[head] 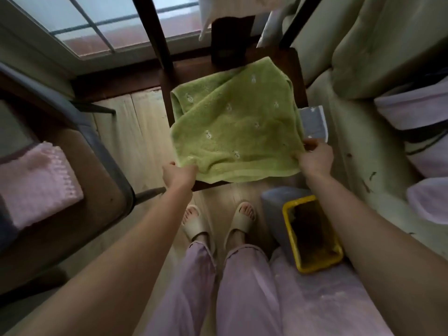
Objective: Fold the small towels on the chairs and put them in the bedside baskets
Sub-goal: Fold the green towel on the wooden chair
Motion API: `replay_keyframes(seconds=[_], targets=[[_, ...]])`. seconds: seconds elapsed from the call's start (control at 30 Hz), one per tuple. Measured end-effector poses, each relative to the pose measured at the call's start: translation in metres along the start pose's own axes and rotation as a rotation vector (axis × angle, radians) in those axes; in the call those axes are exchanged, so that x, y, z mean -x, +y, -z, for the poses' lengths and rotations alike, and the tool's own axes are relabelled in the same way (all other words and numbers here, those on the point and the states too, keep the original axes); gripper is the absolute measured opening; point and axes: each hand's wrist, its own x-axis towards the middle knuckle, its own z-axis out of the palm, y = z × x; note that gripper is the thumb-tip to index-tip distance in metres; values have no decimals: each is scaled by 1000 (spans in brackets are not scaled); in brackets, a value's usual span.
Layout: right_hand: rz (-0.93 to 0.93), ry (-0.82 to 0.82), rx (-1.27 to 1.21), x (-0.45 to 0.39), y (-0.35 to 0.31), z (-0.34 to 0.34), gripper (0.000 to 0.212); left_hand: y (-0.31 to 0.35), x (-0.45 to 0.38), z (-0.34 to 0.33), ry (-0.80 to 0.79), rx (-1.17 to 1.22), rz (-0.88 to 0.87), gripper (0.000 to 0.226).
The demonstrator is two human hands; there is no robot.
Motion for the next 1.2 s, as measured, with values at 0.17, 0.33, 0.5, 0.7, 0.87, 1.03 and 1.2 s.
replay_keyframes(seconds=[0.17,0.33,0.5,0.7,0.87,1.03,1.2], targets=[[81,-36,12,-14,9,-1,13,-6,6,-15,-53,-31,-110,9],[57,-177,-11,-27,19,3,25,1,23,-29,203,-292,-596,56],[6,-383,-237,-30,10,16,23,12,63,-65,-444,-287,-624,28],[-134,-664,-747,-25,-19,24,36,29,88,-108,-633,125,-282,42],[-73,-839,-826,-13,-32,15,15,29,77,-98,-648,305,-172,45],[100,-812,-637,4,-34,-3,29,31,69,-75,-689,398,-202,22],[142,-604,-482,19,-36,-10,7,31,59,-57,-687,326,-163,10]])
